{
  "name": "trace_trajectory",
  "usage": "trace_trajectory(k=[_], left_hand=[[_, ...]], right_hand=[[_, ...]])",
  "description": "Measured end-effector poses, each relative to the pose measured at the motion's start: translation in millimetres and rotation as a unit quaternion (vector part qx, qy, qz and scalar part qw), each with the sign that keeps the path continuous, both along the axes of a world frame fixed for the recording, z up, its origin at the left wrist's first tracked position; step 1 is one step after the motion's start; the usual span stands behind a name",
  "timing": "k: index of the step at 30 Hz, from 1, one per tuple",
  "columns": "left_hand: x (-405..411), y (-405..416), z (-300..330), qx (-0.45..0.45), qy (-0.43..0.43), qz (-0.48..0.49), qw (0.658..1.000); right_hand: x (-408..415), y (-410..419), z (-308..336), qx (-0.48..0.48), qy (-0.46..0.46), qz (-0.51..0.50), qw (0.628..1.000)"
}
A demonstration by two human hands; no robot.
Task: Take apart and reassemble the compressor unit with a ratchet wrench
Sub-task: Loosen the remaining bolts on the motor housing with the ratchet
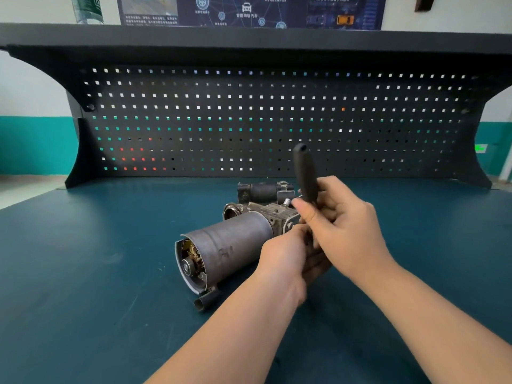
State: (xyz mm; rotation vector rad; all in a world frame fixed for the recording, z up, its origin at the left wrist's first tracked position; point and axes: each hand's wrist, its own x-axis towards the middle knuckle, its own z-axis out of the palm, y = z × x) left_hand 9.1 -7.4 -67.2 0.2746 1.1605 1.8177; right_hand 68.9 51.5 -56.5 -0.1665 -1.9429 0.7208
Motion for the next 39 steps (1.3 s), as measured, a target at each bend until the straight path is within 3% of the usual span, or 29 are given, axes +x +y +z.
trace_trajectory(k=[2,4,5,7,8,9,10,11,13,15,17,19,21,24,26,28,29,30,31,32,35,37,39], left_hand=[[0.0,1.4,-1.4,-0.007,0.006,0.008,1.0],[0.4,1.6,-1.4,-0.011,0.006,0.016,1.0],[0.3,1.6,-1.3,-0.012,0.0,0.016,1.0],[0.2,1.8,-1.6,-0.015,-0.011,0.013,1.0],[-0.3,2.2,-2.6,-0.019,-0.012,0.012,1.0],[-0.3,2.7,-3.5,-0.022,-0.012,0.012,1.0],[0.1,2.9,-4.2,-0.026,-0.012,0.012,1.0],[0.3,2.5,-4.0,-0.027,-0.013,0.011,0.999],[0.3,2.5,-3.4,-0.025,-0.009,0.007,1.0],[0.5,1.5,-1.8,-0.017,-0.005,-0.001,1.0],[0.4,-0.3,-0.2,0.003,-0.009,-0.013,1.0],[1.0,-2.4,1.6,0.023,-0.021,-0.025,0.999],[0.7,-2.0,1.2,0.023,-0.027,-0.017,0.999],[-0.2,0.7,-0.7,0.008,-0.027,0.012,1.0],[0.1,1.4,-1.4,0.002,-0.026,0.017,1.0],[0.2,2.1,-2.4,-0.004,-0.029,0.015,0.999],[0.0,2.7,-2.9,-0.01,-0.028,0.015,0.999],[0.0,3.3,-3.4,-0.016,-0.028,0.017,0.999],[0.0,3.5,-3.4,-0.018,-0.028,0.018,0.999],[-0.3,3.7,-3.6,-0.018,-0.026,0.017,0.999],[-0.5,2.8,-2.6,-0.01,-0.023,0.014,1.0],[-0.4,1.2,-1.2,0.001,-0.017,0.004,1.0],[-1.3,0.6,-0.6,0.01,-0.012,-0.005,1.0]], right_hand=[[-1.5,4.0,2.4,-0.134,0.048,0.028,0.989],[-3.4,12.8,3.8,-0.292,0.085,0.023,0.952],[-5.1,17.5,2.1,-0.392,0.106,0.029,0.913],[-8.8,23.8,-4.1,-0.577,0.14,0.069,0.802],[-10.3,25.2,-6.9,-0.629,0.149,0.08,0.759],[-10.9,26.1,-8.9,-0.646,0.151,0.083,0.744],[-11.0,26.7,-10.1,-0.631,0.15,0.081,0.757],[-10.5,27.1,-10.4,-0.582,0.149,0.073,0.796],[-6.9,23.0,-6.9,-0.404,0.128,0.046,0.904],[-3.0,15.1,-3.6,-0.198,0.078,0.037,0.976],[-3.1,7.0,-4.1,-0.032,0.024,0.018,0.999],[-4.6,1.7,-6.3,0.052,-0.011,-0.023,0.998],[-4.3,-0.5,-4.3,0.014,0.003,-0.018,1.0],[-4.3,7.7,0.4,-0.182,0.066,0.019,0.981],[-6.4,18.7,-0.7,-0.375,0.113,0.031,0.919],[-10.2,25.7,-5.6,-0.56,0.144,0.068,0.813],[-11.7,27.6,-8.2,-0.609,0.147,0.072,0.776],[-12.4,28.7,-10.2,-0.622,0.143,0.066,0.767],[-12.7,29.3,-11.4,-0.6,0.137,0.055,0.786],[-12.0,28.9,-11.7,-0.544,0.132,0.04,0.828],[-4.9,19.2,-5.1,-0.226,0.085,-0.015,0.97],[-2.5,12.1,-4.0,-0.021,0.03,-0.027,0.999],[-3.1,6.1,-5.7,0.073,-0.011,-0.04,0.996]])
